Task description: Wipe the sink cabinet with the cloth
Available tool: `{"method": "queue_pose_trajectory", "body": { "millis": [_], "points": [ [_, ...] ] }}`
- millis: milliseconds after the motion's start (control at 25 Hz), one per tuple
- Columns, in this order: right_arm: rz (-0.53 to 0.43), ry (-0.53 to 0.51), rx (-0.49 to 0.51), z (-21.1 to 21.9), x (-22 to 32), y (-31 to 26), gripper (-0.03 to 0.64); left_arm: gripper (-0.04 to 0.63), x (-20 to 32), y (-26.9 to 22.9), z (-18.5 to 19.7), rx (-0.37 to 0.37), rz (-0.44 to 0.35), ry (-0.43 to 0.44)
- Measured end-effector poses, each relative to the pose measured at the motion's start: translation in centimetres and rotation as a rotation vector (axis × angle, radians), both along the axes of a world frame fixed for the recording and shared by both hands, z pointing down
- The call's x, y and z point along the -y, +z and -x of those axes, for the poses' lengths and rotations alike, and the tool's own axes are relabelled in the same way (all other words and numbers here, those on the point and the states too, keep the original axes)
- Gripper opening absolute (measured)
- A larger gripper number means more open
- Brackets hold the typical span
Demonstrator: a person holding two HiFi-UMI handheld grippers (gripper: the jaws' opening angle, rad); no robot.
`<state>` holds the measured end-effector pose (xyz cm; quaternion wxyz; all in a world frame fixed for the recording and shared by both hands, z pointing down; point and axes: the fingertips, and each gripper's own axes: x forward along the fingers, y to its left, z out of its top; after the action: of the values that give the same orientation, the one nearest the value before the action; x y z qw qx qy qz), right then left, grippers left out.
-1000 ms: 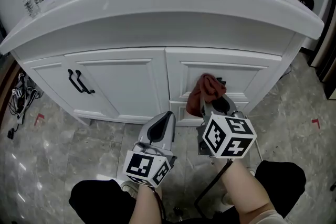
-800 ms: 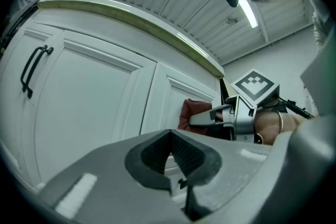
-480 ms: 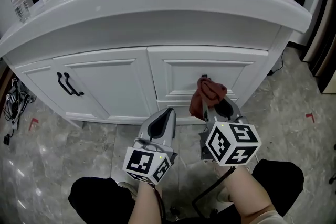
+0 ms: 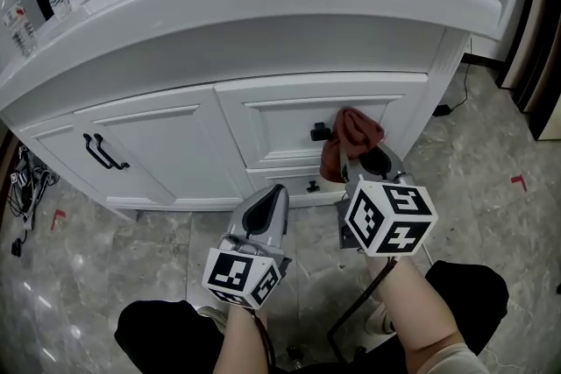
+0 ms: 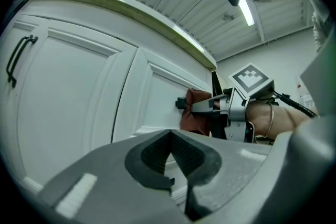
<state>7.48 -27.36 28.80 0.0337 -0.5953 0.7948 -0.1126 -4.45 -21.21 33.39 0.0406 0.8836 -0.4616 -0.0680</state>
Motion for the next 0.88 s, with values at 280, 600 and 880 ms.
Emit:
{"method": "queue_pose_trajectory", "body": {
  "millis": [280, 600, 880],
  "points": [
    [-0.018, 0.049, -0.048, -2.5, -0.1, -0.3, 0.084, 0.000, 0.3, -0.1, -1.0, -0.009, 0.002, 0.014],
    [-0.041, 0.118, -0.060, -5.8, -0.8, -1.2, 0.086, 0.000, 0.1, -0.1, -3.2, -0.010, 0.002, 0.053],
    [0.012, 0.203, 0.006, -9.8, -1.2, 0.1, 0.083, 0.000, -0.3, 0.0, -4.2, -0.013, 0.009, 0.069]
  ]
}}
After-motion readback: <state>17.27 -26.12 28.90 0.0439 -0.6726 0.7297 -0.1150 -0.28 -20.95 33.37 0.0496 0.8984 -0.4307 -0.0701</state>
